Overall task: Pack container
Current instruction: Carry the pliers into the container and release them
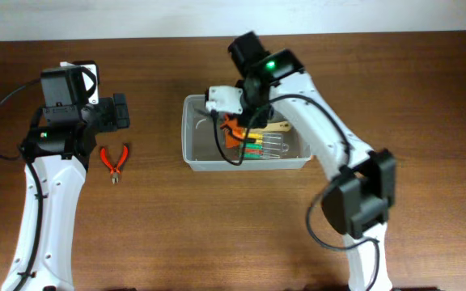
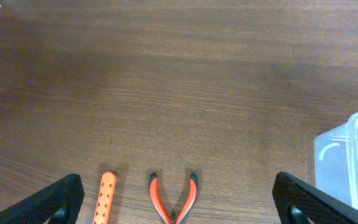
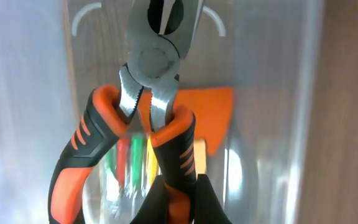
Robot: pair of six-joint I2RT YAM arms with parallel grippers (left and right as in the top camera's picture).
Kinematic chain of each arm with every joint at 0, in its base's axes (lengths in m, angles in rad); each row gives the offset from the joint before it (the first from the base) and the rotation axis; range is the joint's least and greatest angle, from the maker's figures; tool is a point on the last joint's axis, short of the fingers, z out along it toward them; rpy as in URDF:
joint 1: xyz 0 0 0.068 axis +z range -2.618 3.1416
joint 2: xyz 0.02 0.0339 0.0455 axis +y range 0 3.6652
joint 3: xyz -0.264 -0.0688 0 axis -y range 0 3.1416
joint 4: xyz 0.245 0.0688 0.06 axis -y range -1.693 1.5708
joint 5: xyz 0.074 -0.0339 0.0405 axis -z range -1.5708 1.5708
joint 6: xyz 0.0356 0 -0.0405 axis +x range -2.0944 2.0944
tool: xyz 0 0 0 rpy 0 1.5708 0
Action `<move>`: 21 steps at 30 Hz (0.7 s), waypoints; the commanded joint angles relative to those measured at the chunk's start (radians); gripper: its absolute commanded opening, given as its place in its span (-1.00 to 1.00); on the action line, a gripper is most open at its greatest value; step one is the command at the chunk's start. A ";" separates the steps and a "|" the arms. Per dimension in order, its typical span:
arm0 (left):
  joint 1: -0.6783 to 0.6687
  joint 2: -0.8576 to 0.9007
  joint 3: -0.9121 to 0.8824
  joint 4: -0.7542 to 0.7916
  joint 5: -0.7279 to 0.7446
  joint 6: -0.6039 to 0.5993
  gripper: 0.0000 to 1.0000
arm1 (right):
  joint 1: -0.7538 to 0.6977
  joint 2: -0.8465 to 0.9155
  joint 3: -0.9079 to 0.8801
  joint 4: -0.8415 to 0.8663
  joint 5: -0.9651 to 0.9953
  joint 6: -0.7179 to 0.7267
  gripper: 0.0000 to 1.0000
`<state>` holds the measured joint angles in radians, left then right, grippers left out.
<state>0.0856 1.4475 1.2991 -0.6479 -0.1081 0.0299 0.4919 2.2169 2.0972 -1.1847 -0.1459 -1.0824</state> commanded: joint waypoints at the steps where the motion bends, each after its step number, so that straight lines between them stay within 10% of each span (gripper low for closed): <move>1: 0.004 0.003 0.020 0.000 0.007 0.012 0.98 | 0.038 0.054 0.002 0.024 -0.047 -0.071 -0.92; 7: 0.004 0.003 0.020 0.000 0.007 0.012 0.98 | 0.091 0.132 0.001 0.026 -0.042 -0.070 -0.92; 10: 0.004 0.003 0.020 0.000 0.007 0.012 0.98 | 0.100 0.140 0.001 0.029 -0.018 -0.060 -0.27; 15: 0.004 0.003 0.020 0.000 0.007 0.012 0.98 | 0.101 0.129 0.038 0.029 0.163 0.054 -0.02; 21: 0.004 0.003 0.020 0.000 0.007 0.012 0.98 | 0.087 0.062 0.090 -0.032 0.274 0.075 -0.35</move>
<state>0.0856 1.4475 1.2991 -0.6479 -0.1081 0.0299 0.5911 2.3463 2.1395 -1.1946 0.0425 -1.0340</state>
